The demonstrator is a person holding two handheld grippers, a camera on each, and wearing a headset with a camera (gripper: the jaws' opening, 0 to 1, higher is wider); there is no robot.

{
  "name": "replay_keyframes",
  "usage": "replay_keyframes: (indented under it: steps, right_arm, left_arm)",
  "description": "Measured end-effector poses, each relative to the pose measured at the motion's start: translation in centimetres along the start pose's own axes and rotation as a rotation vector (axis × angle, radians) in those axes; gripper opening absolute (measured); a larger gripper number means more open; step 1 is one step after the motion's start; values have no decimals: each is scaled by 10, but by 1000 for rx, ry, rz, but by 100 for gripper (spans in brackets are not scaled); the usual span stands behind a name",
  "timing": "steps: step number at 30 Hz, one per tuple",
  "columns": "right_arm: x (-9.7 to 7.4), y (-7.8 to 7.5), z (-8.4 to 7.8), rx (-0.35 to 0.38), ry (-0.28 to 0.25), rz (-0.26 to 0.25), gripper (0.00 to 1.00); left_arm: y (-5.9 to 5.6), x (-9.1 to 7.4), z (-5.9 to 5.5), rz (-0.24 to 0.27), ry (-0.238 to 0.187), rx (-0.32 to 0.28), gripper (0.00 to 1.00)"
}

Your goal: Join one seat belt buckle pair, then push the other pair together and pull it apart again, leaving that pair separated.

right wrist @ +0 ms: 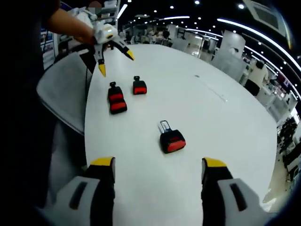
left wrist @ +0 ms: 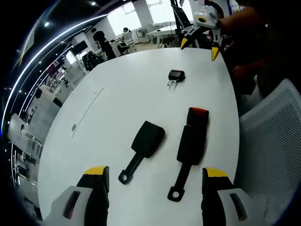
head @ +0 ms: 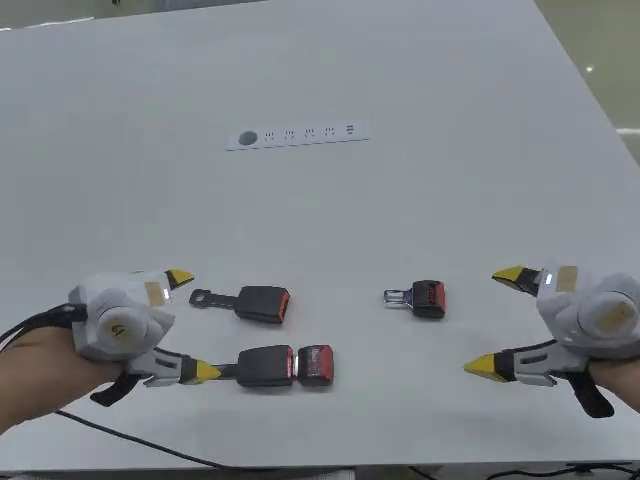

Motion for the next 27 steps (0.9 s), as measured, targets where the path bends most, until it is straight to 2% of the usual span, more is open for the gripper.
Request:
replay_keyframes:
  steps: [2, 4, 6, 9, 14, 18, 22, 27]
  right_arm:
    - [-4, 0, -2, 10, 3, -4, 79]
    - [-7, 1, -3, 19, 9, -8, 81]
    - [-10, 4, 0, 29, 0, -9, 84]
    - [-12, 7, 6, 24, -31, -26, 90]
    - [-13, 18, 7, 25, -53, -30, 100]
    - [-15, 25, 6, 35, -59, -28, 100]
    - [-18, 29, 8, 28, -78, -30, 100]
    - [-20, 31, 13, 29, -90, -29, 100]
  left_arm:
    - [-1, -9, -5, 25, 3, -28, 87]
    - [-3, -16, -6, 45, -12, -70, 88]
    - [-3, -26, -10, 69, -22, -85, 92]
    - [-4, -41, -22, 102, -17, -115, 100]
    - [0, -61, -41, 151, 5, -156, 100]
    - [-6, -69, -42, 156, 6, -168, 100]
    - [-7, -75, -42, 191, 2, -186, 100]
    - [-16, -80, -39, 200, 9, -189, 100]
Point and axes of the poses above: the centre of the closed fingertips' face, and the gripper's own axes: x roughly forward along the fingers, y roughly to its left, z roughly out of its top, the point moved 3 cm from there along -x, roughly backward along the fingers, and after that the axes turned 15 degrees about -y, right-handed, at the moved point
